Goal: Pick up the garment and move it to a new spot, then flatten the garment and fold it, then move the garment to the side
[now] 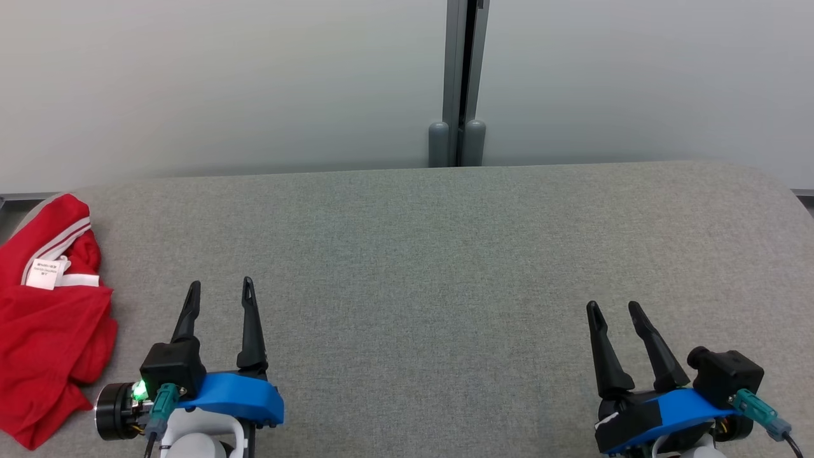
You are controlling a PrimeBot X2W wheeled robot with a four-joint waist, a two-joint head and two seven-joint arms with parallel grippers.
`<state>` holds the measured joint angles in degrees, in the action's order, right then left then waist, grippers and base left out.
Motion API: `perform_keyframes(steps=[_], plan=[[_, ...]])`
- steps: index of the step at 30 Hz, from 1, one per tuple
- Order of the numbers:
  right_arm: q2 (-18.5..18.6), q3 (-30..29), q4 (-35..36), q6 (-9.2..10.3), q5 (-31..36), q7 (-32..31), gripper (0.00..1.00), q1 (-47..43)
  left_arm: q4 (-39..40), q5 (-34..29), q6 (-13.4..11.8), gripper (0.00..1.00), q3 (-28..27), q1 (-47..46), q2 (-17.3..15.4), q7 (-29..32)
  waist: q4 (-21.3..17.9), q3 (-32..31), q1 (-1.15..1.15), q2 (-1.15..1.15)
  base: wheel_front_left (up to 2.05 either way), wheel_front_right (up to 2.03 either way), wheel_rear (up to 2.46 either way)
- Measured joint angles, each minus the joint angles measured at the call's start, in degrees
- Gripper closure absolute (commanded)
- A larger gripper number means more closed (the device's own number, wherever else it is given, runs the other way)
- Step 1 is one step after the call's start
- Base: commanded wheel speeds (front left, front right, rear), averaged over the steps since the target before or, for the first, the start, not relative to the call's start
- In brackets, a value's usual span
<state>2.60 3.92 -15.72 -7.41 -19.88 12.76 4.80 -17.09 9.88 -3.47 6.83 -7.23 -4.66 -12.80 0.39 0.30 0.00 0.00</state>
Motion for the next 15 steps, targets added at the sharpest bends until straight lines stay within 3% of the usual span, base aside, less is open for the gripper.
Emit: perform_keyframes(steps=[15], plan=[[0.1,-0.4,0.0,-0.01,7.3,1.7,0.00,0.0,-1.4,-4.0,-0.3,0.00,-0.7,0.0,0.1,-1.6,0.3,-0.1,0.00,0.00,0.00,0.00,0.00]])
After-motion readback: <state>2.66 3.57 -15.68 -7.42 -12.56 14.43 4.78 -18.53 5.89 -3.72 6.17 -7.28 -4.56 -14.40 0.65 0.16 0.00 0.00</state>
